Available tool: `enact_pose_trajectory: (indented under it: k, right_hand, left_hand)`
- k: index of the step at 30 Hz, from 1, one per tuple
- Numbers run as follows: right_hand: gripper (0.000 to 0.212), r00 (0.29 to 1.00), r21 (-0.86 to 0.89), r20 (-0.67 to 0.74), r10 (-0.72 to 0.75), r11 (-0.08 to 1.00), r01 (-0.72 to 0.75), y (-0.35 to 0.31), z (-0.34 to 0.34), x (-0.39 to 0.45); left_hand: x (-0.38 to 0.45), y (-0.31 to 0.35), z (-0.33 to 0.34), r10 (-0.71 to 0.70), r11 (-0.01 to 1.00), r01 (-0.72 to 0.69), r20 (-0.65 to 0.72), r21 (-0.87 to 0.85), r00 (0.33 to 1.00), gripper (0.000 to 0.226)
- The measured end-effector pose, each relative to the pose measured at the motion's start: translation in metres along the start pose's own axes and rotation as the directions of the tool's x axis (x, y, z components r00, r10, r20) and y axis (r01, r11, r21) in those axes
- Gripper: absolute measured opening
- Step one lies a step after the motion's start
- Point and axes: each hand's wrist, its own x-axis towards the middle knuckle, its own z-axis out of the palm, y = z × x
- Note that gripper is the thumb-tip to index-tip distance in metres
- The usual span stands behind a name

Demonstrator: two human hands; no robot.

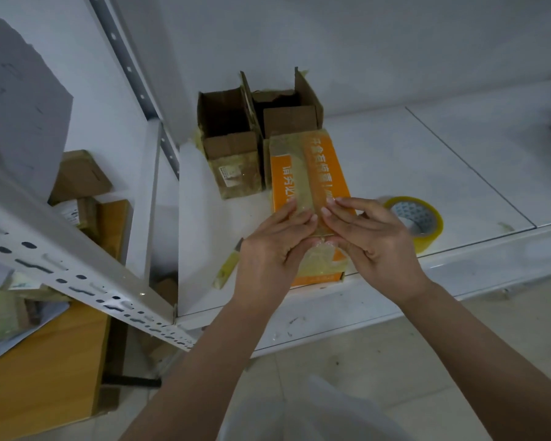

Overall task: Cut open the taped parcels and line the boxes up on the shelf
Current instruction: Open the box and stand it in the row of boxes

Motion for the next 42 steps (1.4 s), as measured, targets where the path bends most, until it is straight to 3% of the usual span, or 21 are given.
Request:
enact_pose_trajectory:
  k: [3,6,10,13,20,27,31,35,42]
  right_hand:
    - [0.044,0.995,0.164,0.052,0.081,0.982,-0.088,0.003,-0.006,-0.002]
    - [0.039,0.992,0.202,0.04,0.116,0.972,-0.122,0.004,-0.006,-0.004]
    - [0.03,0.995,0.154,0.005,0.103,0.983,-0.102,0.0,-0.002,-0.003]
    - [0.029,0.994,0.153,-0.001,0.107,0.983,-0.106,-0.001,0.0,-0.003]
    - [0.04,0.985,0.292,0.069,0.159,0.941,-0.173,0.001,-0.003,-0.011]
    - [0.033,0.984,0.288,0.038,0.175,0.941,-0.179,0.0,0.002,-0.009]
    - [0.036,0.979,0.322,0.052,0.198,0.924,-0.204,-0.002,0.002,-0.012]
    - [0.048,0.965,0.394,0.053,0.256,0.883,-0.256,-0.005,0.002,-0.015]
    - [0.037,0.95,0.395,0.011,0.312,0.871,-0.291,-0.007,0.006,-0.015]
  left_hand:
    - [-0.001,-0.001,-0.003,-0.016,0.999,0.016,0.005,-0.035,1.0,0.034]
    - [0.0,0.0,-0.001,-0.011,0.998,0.013,0.032,-0.06,0.999,0.041]
    - [0.004,0.003,0.009,0.005,1.0,-0.005,-0.036,-0.003,0.999,0.018]
    - [0.004,0.004,0.01,0.001,1.0,0.0,-0.04,0.013,0.999,0.014]
    - [-0.007,-0.003,-0.005,0.024,0.997,-0.025,-0.008,-0.07,1.0,0.04]
    - [-0.02,-0.01,-0.005,-0.104,0.985,0.076,-0.182,-0.152,0.978,0.021]
    - [-0.021,-0.008,-0.003,-0.121,0.979,0.088,-0.175,-0.183,0.977,0.024]
    - [-0.029,-0.011,-0.007,-0.173,0.962,0.14,-0.127,-0.235,0.977,0.045]
    - [-0.031,-0.013,0.002,-0.278,0.903,0.206,-0.146,-0.377,0.949,0.034]
